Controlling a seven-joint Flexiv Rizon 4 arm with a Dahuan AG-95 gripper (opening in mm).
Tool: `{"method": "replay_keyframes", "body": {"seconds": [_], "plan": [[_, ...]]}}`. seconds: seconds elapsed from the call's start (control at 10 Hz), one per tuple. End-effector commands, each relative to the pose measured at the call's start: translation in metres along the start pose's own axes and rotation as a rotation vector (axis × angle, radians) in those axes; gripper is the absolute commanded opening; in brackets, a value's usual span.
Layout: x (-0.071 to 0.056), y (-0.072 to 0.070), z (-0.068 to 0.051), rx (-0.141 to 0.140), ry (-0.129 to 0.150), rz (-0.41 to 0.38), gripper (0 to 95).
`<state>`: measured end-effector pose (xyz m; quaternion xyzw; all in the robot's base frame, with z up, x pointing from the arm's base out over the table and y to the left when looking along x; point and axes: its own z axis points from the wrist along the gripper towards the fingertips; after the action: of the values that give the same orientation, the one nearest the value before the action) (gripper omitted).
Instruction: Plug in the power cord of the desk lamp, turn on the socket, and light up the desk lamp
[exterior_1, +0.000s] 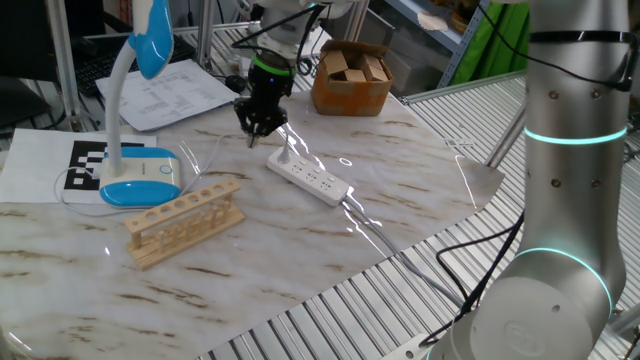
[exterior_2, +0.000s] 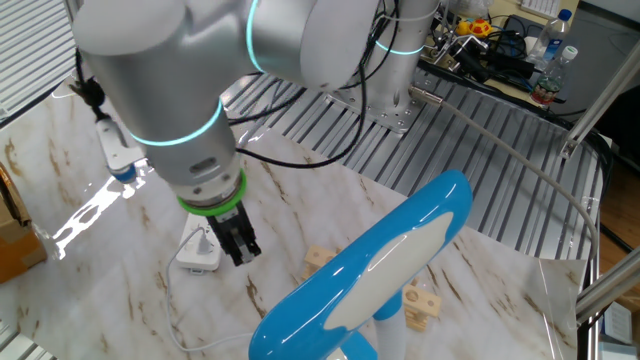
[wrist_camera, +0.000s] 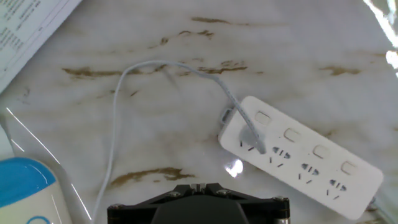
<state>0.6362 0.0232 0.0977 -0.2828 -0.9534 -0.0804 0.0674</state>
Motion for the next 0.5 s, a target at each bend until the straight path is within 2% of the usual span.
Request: {"method": "replay_keyframes", "body": {"seconds": [0.1,0.2,0.3,0.5], "plan": [[0.009,0.031,0.003,0.007,-0.026,0.104,0.0],[0.009,0.042,0.004,0.004,-0.025,0.139,0.0],[0.006,0.045,0.006,-0.012,-0.014,0.136,0.0],[0.003,0.049,0.010,-0.018,-0.013,0.145,0.0]]}}
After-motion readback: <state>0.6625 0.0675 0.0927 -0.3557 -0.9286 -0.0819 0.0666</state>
